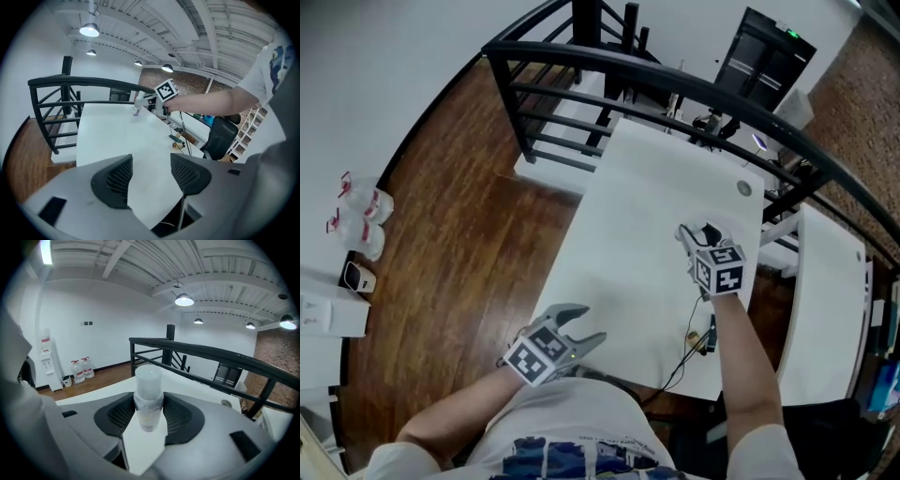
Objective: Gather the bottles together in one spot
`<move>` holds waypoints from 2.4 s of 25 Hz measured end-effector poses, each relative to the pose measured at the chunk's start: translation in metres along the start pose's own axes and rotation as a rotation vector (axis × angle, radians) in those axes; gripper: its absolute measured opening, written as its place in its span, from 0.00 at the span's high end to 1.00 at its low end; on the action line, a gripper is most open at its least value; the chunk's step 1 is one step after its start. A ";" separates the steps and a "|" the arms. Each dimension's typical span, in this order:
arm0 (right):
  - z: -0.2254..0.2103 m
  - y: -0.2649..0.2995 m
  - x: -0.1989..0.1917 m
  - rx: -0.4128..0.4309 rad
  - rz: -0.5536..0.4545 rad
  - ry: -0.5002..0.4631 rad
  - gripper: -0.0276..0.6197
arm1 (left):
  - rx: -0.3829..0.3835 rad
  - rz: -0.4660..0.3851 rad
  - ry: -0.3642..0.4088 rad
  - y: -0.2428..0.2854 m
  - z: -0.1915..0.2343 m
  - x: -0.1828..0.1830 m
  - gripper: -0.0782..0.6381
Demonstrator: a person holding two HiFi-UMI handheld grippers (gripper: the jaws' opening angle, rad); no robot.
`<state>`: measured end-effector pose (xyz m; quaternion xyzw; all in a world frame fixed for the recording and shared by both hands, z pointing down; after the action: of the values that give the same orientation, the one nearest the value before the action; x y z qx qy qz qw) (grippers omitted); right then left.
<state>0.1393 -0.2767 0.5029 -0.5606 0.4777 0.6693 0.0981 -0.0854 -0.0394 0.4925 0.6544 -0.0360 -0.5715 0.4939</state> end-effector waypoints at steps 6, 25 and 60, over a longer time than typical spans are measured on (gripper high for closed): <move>-0.021 0.059 -0.018 -0.034 -0.002 0.040 0.68 | -0.010 0.026 -0.017 0.019 0.018 0.001 0.56; -0.033 0.090 -0.035 -0.111 -0.003 0.091 0.53 | -0.087 0.049 0.003 0.044 0.043 0.005 0.56; 0.292 -0.334 -0.134 -0.073 -0.258 0.153 0.50 | 0.124 -0.226 -0.085 -0.119 -0.142 -0.050 0.56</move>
<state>0.2175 0.1710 0.4147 -0.6700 0.3830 0.6233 0.1263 -0.0527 0.1381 0.4260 0.6588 -0.0182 -0.6473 0.3829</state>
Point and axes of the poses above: the fingertips, and each gripper's own axes: y forward along the fingers, z to its left, x out of its top, the point moved 6 cm from there along -y, backward along the fingers, and after that the axes turned 14 degrees about x, right-handed, at the moved point
